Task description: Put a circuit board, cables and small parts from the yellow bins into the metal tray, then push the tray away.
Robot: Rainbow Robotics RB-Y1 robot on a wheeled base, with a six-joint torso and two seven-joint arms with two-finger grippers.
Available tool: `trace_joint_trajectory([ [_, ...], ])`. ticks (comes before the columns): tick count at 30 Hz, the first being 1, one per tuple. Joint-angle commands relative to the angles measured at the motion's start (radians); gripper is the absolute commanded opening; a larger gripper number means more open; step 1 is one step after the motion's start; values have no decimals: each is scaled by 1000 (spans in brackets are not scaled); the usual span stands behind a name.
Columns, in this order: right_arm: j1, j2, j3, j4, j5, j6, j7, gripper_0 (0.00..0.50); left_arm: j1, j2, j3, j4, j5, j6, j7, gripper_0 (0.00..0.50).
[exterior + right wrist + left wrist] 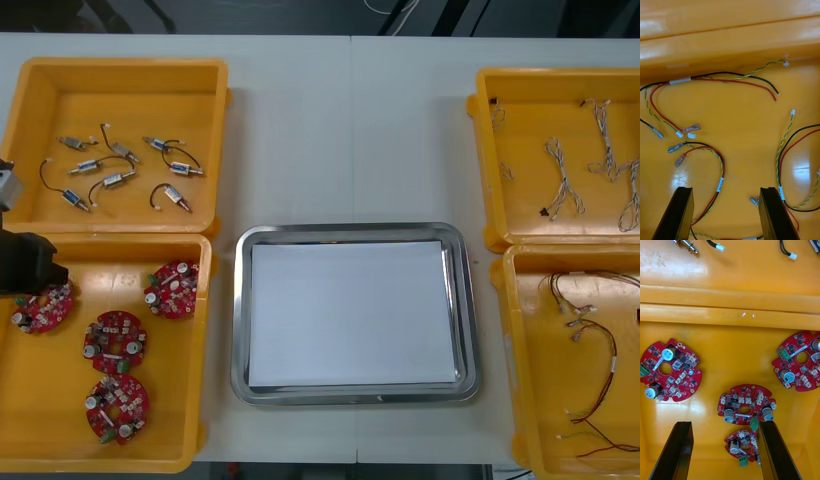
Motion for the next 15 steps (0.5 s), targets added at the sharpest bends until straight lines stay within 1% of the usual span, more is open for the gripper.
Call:
trace_joint_trajectory([
  [1, 67, 14, 72, -10, 31, -89, -27, 500, 64, -41, 0, -52, -17, -55, -20, 500],
  [3, 76, 23, 81, -5, 38, -106, -32, 500, 81, -43, -4, -61, -17, -73, -18, 500],
  [8, 78, 71, 85, 21, 60, -106, -34, 500, 127, -43, -39, -83, -37, -138, -15, 500],
  [15, 76, 104, 105, 41, 95, -110, -35, 500, 194, -43, -107, -93, -66, -247, -14, 500],
])
